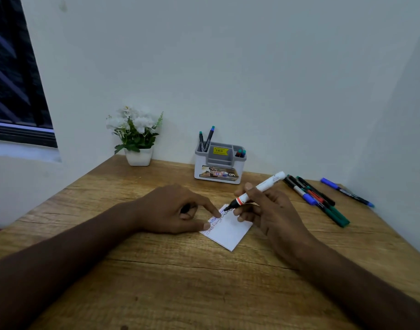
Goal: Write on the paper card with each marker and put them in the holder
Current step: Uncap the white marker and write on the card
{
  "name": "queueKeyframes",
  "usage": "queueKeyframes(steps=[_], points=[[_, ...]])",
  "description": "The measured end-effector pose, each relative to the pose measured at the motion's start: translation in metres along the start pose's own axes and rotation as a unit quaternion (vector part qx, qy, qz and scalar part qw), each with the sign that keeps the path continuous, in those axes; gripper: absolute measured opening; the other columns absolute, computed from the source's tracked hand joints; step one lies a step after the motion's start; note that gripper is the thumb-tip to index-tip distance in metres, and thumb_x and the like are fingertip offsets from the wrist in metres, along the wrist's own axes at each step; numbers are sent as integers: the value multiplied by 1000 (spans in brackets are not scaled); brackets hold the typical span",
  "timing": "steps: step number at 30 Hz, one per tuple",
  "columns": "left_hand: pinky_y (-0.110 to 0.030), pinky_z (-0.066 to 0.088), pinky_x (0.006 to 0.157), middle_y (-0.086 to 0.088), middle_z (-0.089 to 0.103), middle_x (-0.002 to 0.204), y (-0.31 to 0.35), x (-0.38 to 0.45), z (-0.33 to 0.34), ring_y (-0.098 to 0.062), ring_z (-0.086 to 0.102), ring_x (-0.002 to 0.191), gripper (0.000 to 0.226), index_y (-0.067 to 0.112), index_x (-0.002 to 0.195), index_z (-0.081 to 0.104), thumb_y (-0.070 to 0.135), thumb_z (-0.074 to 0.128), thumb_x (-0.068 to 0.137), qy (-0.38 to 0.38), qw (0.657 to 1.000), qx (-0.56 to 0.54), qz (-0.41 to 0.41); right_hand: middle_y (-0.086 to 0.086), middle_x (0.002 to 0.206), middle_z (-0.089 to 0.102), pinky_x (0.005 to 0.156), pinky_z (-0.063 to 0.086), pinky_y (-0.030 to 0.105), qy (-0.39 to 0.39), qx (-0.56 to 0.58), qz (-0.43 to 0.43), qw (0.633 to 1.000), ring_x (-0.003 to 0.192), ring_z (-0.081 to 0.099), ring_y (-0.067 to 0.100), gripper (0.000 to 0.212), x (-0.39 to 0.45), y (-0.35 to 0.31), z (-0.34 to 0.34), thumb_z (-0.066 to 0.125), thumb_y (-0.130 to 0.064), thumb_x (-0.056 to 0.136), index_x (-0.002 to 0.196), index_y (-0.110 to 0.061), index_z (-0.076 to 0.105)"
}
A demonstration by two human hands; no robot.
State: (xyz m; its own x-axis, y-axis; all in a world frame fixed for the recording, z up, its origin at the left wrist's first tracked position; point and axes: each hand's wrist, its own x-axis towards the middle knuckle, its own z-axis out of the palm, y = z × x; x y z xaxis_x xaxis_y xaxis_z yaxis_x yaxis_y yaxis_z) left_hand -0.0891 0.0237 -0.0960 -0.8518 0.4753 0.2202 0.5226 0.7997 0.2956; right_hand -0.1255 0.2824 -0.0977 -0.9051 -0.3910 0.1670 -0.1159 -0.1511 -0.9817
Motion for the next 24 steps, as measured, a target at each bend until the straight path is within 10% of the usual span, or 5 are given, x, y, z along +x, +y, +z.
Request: queueKeyframes(steps=[3, 11, 24], points=[[-24, 33, 55, 15, 60, 67, -1, 0, 1, -8, 57, 61, 35, 53, 130, 61, 61, 62, 96, -2, 1000, 0, 0, 18, 96, 82, 84, 66, 40, -26, -79, 8, 997, 86, 79, 28, 11, -1, 3, -5, 83, -4, 86, 95, -4, 78], [-26, 36, 56, 16, 56, 61, 0, 1, 0, -7, 55, 59, 35, 52, 128, 62, 59, 66, 94, -10, 1000, -2, -6, -19, 90, 82, 67, 55, 10, -73, -249, -32, 965, 85, 74, -4, 31, -10, 5, 4, 83, -14, 83, 81, -45, 83], [-25, 35, 56, 13, 56, 59, 0, 1, 0, -8, 56, 58, 35, 52, 127, 62, 60, 65, 93, -3, 1000, -2, 1, -10, 92, 83, 73, 60, 33, -88, -296, -62, 949, 86, 76, 14, 18, -12, 6, 6, 80, -17, 86, 88, -34, 85]])
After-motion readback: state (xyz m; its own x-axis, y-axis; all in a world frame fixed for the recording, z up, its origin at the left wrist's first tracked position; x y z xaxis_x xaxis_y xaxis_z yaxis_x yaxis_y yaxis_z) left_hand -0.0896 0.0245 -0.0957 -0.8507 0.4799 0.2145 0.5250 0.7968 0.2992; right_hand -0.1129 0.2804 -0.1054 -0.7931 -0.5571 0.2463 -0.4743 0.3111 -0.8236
